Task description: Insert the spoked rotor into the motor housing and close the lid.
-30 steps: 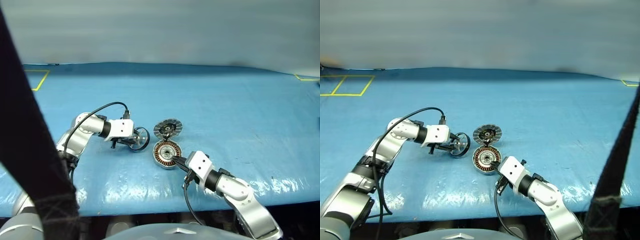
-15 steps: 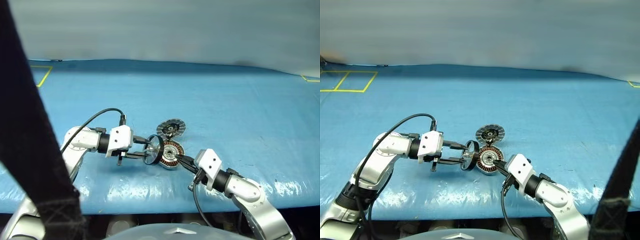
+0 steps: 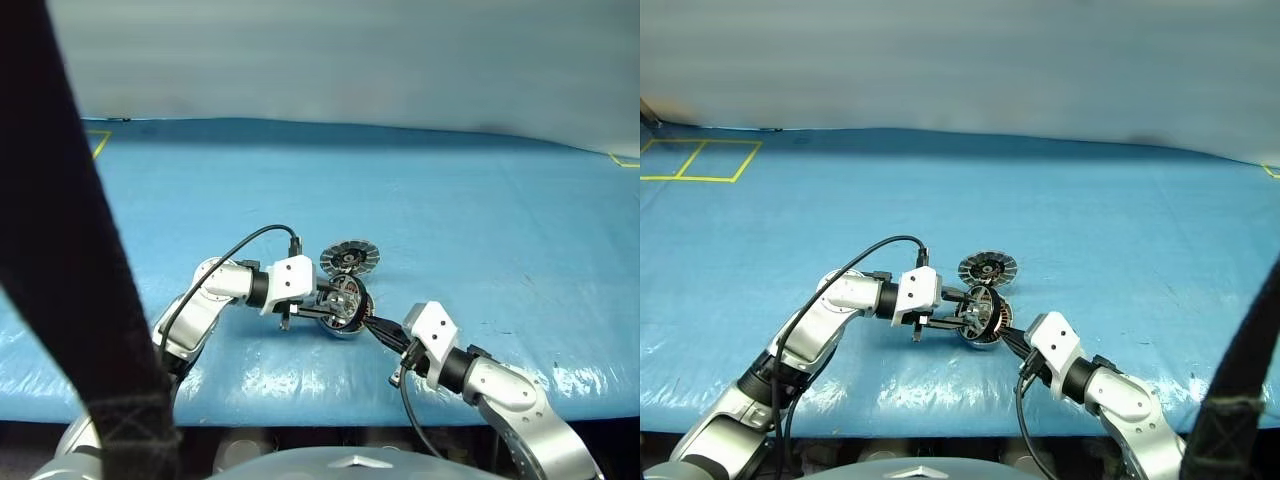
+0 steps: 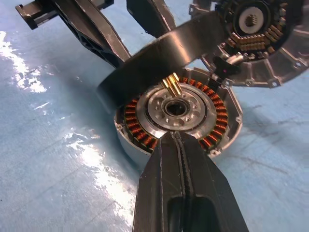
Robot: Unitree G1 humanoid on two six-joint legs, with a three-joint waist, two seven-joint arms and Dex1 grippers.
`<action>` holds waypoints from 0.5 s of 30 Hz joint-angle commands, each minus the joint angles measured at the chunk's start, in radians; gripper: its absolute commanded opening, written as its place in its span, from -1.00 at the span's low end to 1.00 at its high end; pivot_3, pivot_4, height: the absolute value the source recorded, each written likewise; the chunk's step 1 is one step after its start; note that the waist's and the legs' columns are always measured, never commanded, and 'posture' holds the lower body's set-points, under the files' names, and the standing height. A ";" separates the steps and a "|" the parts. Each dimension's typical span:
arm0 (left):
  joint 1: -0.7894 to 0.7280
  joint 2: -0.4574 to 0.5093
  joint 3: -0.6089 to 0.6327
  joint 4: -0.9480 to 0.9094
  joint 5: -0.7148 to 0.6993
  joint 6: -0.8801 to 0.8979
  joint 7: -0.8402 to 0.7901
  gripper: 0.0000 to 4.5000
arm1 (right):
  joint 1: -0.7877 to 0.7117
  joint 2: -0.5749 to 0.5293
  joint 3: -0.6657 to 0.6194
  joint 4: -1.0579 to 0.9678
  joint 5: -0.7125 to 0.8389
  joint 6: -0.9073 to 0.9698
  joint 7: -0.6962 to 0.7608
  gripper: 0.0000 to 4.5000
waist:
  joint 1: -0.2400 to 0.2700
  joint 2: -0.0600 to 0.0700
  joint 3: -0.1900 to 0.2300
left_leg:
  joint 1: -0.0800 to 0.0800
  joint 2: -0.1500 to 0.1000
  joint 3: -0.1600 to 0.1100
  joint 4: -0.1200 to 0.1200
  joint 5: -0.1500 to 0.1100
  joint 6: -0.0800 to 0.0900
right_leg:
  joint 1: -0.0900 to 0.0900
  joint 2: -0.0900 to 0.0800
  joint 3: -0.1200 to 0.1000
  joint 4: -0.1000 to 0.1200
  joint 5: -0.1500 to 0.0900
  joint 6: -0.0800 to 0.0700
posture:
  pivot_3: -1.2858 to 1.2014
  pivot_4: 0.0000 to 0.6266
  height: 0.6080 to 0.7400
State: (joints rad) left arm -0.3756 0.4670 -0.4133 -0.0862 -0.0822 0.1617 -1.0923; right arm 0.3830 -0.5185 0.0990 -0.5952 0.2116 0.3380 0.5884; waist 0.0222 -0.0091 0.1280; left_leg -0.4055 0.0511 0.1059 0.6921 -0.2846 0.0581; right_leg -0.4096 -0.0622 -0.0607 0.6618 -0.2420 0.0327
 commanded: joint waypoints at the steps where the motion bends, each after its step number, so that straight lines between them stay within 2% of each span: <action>1: -0.016 -0.008 -0.006 -0.010 -0.020 0.044 -0.013 -0.39 | 0.020 0.003 -0.034 -0.012 0.001 -0.024 -0.016 -1.00 | 0.000 0.000 0.000 | 0.000 0.000 0.000 0.000 0.000 0.000 | 0.000 0.000 0.000 0.000 0.000 0.000 | 0.03 -0.52 1.00; 9: -0.072 0.020 -0.027 -0.060 -0.026 0.156 -0.053 -0.39 | 0.017 0.023 -0.003 0.024 -0.042 -0.053 -0.041 -1.00 | -0.004 0.000 0.000 | 0.000 0.001 0.000 0.000 0.000 0.000 | -0.001 0.001 0.000 0.000 0.000 0.000 | 0.03 -0.52 1.00; 15: -0.091 0.031 -0.081 -0.060 0.031 0.200 -0.048 -0.39 | 0.003 0.035 0.007 0.042 -0.066 -0.072 -0.056 -1.00 | -0.004 0.000 0.000 | 0.000 0.000 0.000 0.000 0.000 0.000 | -0.001 0.001 0.000 0.000 0.000 0.000 | 0.03 -0.52 1.00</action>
State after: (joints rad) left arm -0.4649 0.4934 -0.4634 -0.1282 -0.0755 0.3451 -1.1377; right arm 0.3896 -0.4874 0.1095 -0.5436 0.1478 0.2899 0.5380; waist 0.0186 -0.0090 0.1280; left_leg -0.4060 0.0515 0.1058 0.6923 -0.2846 0.0580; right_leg -0.4103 -0.0616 -0.0605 0.6618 -0.2421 0.0328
